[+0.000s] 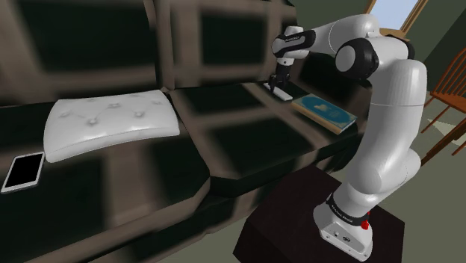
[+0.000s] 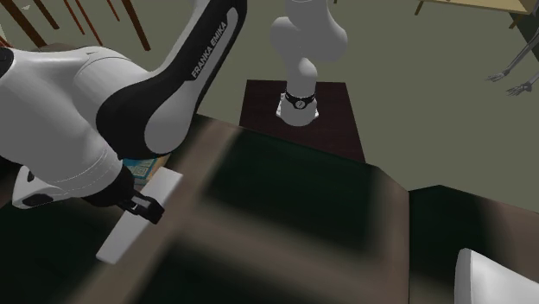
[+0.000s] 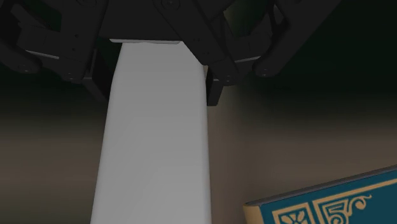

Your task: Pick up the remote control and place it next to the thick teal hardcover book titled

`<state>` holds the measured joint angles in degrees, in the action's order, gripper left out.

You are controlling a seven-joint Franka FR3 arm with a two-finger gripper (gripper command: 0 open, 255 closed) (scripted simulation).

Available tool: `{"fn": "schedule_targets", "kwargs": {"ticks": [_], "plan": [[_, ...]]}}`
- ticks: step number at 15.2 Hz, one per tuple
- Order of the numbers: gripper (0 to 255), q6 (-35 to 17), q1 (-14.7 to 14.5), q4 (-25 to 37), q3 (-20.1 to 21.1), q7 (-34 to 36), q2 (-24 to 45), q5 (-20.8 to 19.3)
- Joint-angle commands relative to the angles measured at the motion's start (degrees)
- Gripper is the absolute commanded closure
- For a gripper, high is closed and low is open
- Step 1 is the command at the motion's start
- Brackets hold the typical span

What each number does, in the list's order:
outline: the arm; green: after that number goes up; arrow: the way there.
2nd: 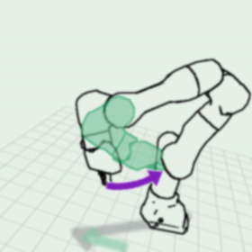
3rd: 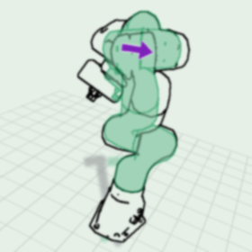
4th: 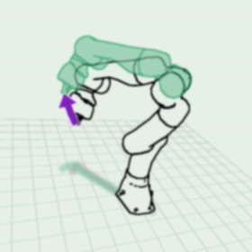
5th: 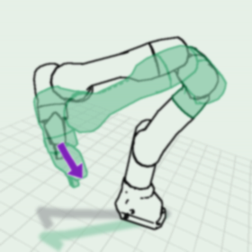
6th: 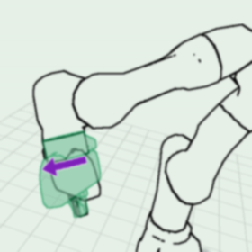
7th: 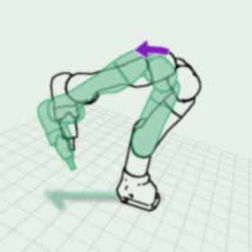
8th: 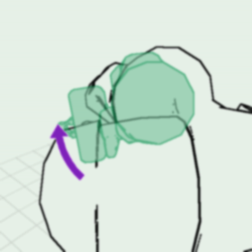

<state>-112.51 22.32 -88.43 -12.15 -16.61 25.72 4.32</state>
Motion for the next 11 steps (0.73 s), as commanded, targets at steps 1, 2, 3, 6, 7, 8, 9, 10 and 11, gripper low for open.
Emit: {"fn": "schedule_targets", "kwargs": {"ticks": [1, 2, 3, 6, 7, 8, 9, 10, 11], "plan": [[255, -1.4, 0.0, -0.9, 0.1, -0.1, 0.5, 0.1], [255, -2.1, 0.0, -1.3, 0.1, -0.1, 0.7, 0.2], [255, -2.7, 0.1, -1.7, 0.1, -0.2, 1.0, 0.2], [255, -4.7, 0.1, -2.9, 0.2, -0.2, 1.8, 0.4], [255, -5.3, 0.1, -3.2, 0.3, -0.3, 2.1, 0.5], [255, -5.9, 0.1, -3.5, 0.3, -0.3, 2.4, 0.6], [255, -6.5, 0.1, -3.8, 0.3, -0.4, 2.7, 0.6], [255, -6.5, 0.1, -3.8, 0.3, -0.4, 2.7, 0.6], [255, -6.5, 0.1, -3.8, 0.3, -0.4, 2.7, 0.6]]}}
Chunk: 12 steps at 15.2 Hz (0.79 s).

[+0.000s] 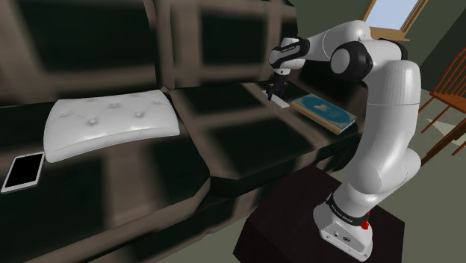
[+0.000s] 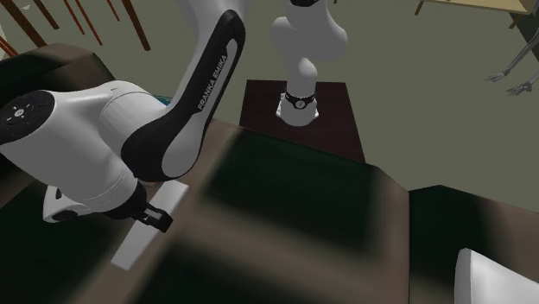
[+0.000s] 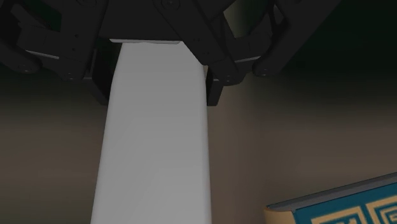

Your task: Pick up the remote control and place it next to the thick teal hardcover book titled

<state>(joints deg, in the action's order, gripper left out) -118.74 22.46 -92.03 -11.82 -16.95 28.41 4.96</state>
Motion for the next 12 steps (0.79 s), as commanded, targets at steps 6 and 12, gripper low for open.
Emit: {"fn": "schedule_targets", "kwargs": {"ticks": [6, 12], "plan": [[255, -0.2, 0.0, -0.2, 0.0, 0.0, 0.0, 0.0], [0, -0.2, 0.0, -0.2, 0.0, 0.0, 0.0, 0.0]]}}
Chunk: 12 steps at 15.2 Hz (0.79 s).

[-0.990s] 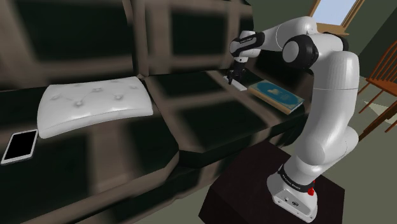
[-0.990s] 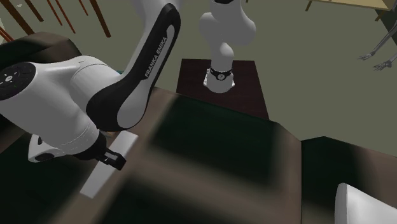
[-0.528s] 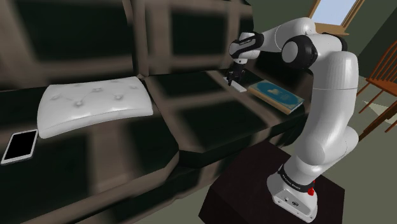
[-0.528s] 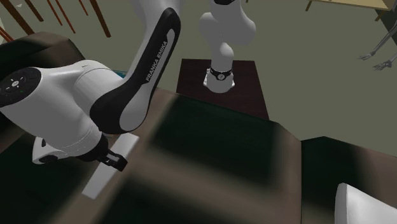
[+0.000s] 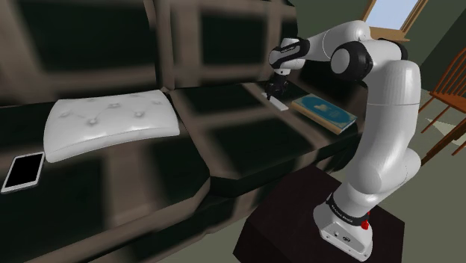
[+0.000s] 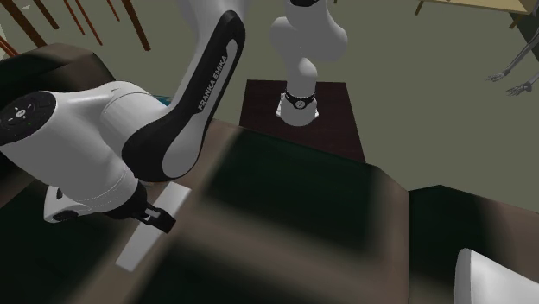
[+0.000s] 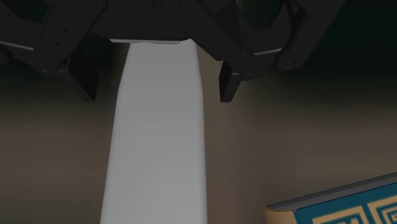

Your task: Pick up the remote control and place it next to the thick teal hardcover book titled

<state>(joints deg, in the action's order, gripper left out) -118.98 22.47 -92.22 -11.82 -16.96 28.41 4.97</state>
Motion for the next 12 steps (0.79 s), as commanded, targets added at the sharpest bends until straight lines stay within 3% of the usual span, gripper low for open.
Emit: {"fn": "schedule_targets", "kwargs": {"ticks": [1, 4, 12], "plan": [[0, 1.6, -0.1, 0.9, -0.1, 0.1, -0.7, -0.2], [0, 6.2, -0.2, 3.8, -0.3, 0.4, -2.4, -0.6], [0, 6.2, -0.2, 3.8, -0.3, 0.4, -2.4, -0.6]]}}
